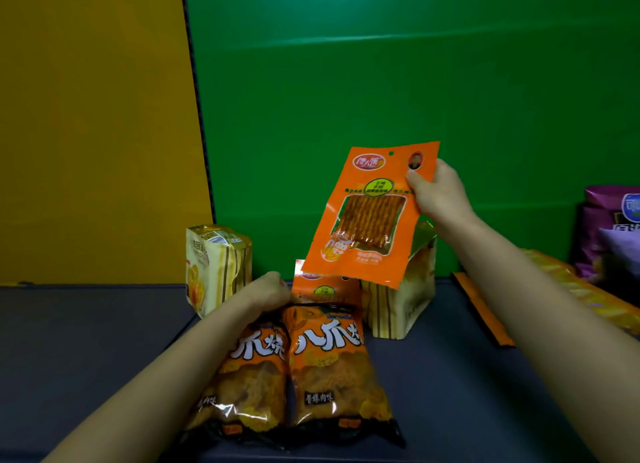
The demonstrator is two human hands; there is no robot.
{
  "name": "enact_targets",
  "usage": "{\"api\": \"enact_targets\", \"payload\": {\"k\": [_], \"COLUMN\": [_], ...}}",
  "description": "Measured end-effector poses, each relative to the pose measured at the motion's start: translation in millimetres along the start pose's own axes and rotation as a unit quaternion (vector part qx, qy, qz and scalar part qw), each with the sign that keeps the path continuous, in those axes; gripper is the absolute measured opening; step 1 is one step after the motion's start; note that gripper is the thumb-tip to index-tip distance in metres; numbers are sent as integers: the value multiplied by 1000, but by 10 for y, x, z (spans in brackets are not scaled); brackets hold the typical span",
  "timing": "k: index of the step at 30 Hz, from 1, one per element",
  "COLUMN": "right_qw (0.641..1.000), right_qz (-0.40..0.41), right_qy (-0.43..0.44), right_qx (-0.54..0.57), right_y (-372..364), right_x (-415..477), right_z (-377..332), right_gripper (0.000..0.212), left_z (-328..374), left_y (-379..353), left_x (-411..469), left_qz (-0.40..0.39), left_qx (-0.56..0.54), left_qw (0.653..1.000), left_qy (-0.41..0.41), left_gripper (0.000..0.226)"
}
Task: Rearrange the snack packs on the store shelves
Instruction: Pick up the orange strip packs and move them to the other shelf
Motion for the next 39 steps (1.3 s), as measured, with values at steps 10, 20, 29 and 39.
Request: {"api": "enact_targets", "payload": {"k": [10, 20, 29, 39], "right_qw": [988, 959, 869, 809], "right_qz": [-62, -131, -192, -256], "right_qy": [-14, -50, -30, 62], "right_qx": [-144, -247, -455, -525], "right_y": [-700, -1167, -1331, -1015], "right_x": [97, 140, 70, -781], "right_z": [-39, 94, 42, -336], "right_gripper": [35, 29, 40, 45], "left_z": [-75, -325, -618, -878], "left_y": [-8, 337, 203, 89], "left_x": [-98, -575, -1067, -1196], "left_qz": [-60, 52, 126, 80], "left_qx": [63, 125, 128, 56], "left_qw": [996, 989, 983, 995], "left_qy": [-19, -54, -41, 29], "left_gripper": [13, 39, 60, 124]}}
Point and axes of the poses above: each hand's wrist, its own x-axis towards the middle knuckle, its own y-axis out of the back of the hand, z = x × y, the point moved 5 cm from there along x, towards the middle knuckle, and after that the axes turned 12 degrees about -z, right-handed, at the moved point
